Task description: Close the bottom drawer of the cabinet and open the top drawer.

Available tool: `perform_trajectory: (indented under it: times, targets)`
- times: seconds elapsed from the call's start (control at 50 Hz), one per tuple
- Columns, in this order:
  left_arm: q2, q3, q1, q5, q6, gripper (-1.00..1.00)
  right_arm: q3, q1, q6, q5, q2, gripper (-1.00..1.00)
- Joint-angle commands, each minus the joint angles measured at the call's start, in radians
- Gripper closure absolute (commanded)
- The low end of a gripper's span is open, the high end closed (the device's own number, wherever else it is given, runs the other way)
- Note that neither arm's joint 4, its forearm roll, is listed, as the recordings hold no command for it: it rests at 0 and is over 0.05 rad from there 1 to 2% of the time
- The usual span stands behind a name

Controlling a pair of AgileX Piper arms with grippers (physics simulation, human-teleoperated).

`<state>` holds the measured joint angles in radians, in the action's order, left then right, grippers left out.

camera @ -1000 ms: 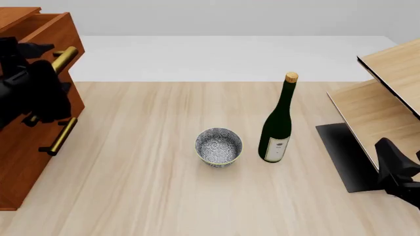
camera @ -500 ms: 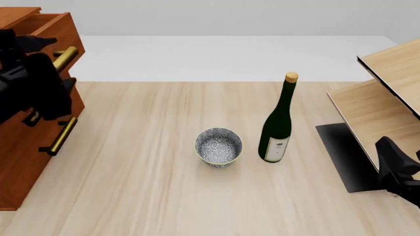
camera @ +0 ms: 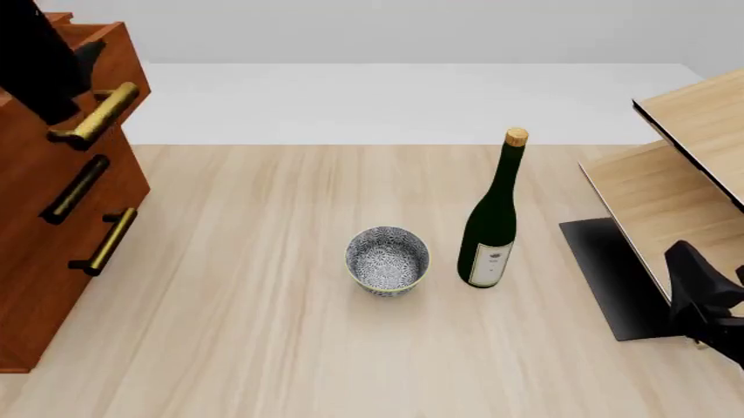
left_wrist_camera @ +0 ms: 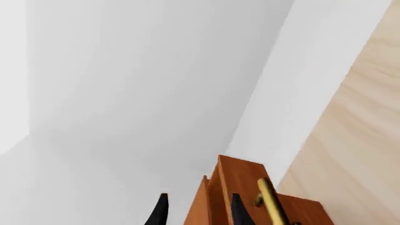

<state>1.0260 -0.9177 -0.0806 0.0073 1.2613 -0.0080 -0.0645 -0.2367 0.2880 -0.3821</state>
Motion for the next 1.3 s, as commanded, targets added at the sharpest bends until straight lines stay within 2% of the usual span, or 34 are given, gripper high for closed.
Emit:
perform_trajectory:
  times: [0.02, 0.04, 0.06, 0.1, 0.12, 0.16, 0.22, 0.24, 0.26, 0.28, 0.32, 0.46, 0.52, 0.56, 0.6, 0.68, 0.76, 0.84, 0.86, 1.02, 1.3]
  targets:
    - [-0.008, -0.277, 0.046, 0.269, -0.247, -1.00, 0.001, -0.002, 0.000, 0.005, -0.005, -1.00]
    - [-0.002, -0.315, 0.054, 0.308, -0.284, -1.00, 0.000, -0.002, 0.001, 0.003, -0.001, -1.00]
    - [0.020, -0.403, 0.065, 0.389, -0.378, -1.00, 0.001, -0.001, 0.005, -0.003, 0.006, -1.00]
    - [0.056, -0.504, 0.069, 0.485, -0.480, -1.00, 0.001, 0.001, 0.006, -0.009, 0.013, -1.00]
    - [0.096, -0.590, 0.065, 0.563, -0.574, -1.00, 0.001, 0.002, 0.008, -0.014, 0.019, -1.00]
    - [0.108, -0.616, 0.087, 0.582, -0.604, -1.00, 0.001, 0.003, 0.010, -0.016, 0.022, -1.00]
    - [0.163, -0.705, 0.092, 0.669, -0.728, -1.00, 0.001, 0.005, 0.013, -0.017, 0.023, -1.00]
    - [0.167, -0.705, 0.091, 0.673, -0.732, -1.00, 0.001, 0.005, 0.013, -0.019, 0.025, -1.00]
    - [0.183, -0.735, 0.101, 0.701, -0.787, -1.00, 0.001, 0.006, 0.015, -0.020, 0.027, -1.00]
    - [0.188, -0.740, 0.098, 0.708, -0.793, -1.00, 0.001, 0.006, 0.016, -0.021, 0.028, -1.00]
    - [0.218, -0.786, 0.100, 0.759, -0.882, -1.00, 0.000, 0.006, 0.018, -0.028, 0.037, -1.00]
    - [0.241, -0.804, 0.103, 0.816, -1.009, -1.00, 0.001, 0.009, 0.025, -0.042, 0.053, -1.00]
    - [0.232, -0.797, 0.113, 0.817, -1.039, -1.00, 0.001, 0.008, 0.027, -0.044, 0.056, -1.00]
    - [0.223, -0.778, 0.113, 0.813, -1.046, -1.00, 0.001, 0.008, 0.028, -0.045, 0.057, -1.00]
    - [0.224, -0.761, 0.102, 0.822, -1.112, -1.00, 0.001, 0.007, 0.029, -0.044, 0.056, -1.00]
    - [0.201, -0.679, 0.107, 0.809, -1.196, -1.00, 0.001, 0.007, 0.033, -0.049, 0.063, -1.00]
    - [0.170, -0.629, 0.122, 0.802, -1.193, -1.00, 0.001, 0.010, 0.037, -0.062, 0.078, -1.00]
    - [0.150, -0.582, 0.136, 0.802, -1.234, -1.00, 0.001, 0.011, 0.041, -0.061, 0.079, -1.00]
    - [0.146, -0.564, 0.131, 0.800, -1.266, -1.00, 0.001, 0.011, 0.041, -0.059, 0.077, -1.00]
    - [0.097, -0.448, 0.150, 0.782, -1.295, -1.00, 0.002, 0.012, 0.044, -0.060, 0.080, -1.00]
    - [0.056, -0.408, 0.205, 0.803, -1.288, -1.00, 0.002, 0.020, 0.051, -0.086, 0.108, -1.00]
